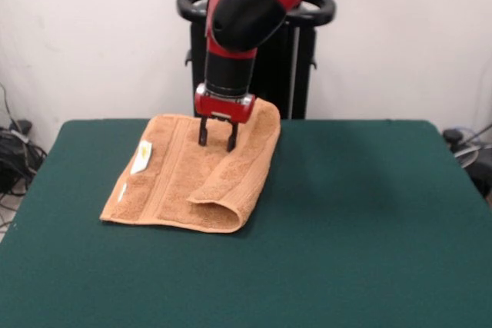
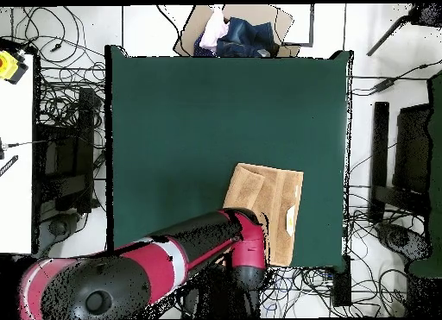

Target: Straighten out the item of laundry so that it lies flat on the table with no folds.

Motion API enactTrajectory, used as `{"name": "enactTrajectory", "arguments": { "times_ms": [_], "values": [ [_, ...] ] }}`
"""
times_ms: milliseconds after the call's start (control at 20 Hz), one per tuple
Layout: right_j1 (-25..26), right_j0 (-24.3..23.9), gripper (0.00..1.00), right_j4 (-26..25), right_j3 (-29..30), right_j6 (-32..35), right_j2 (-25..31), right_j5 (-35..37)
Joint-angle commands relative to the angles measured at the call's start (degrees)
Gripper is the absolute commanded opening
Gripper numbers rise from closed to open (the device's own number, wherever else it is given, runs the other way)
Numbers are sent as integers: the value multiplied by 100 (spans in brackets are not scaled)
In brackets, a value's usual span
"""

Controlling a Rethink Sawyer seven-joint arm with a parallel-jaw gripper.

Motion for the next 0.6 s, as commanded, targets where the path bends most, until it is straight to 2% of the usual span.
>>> {"name": "enactTrajectory", "arguments": {
  "times_ms": [50,200,500,600],
  "values": [
    [261,-153,100,701,-311,-1300,986,67],
    [408,-94,100,925,-456,-1298,1019,245],
    [436,84,100,914,-570,-938,1159,663],
    [455,150,100,1047,-574,-958,1142,692]
  ]
}}
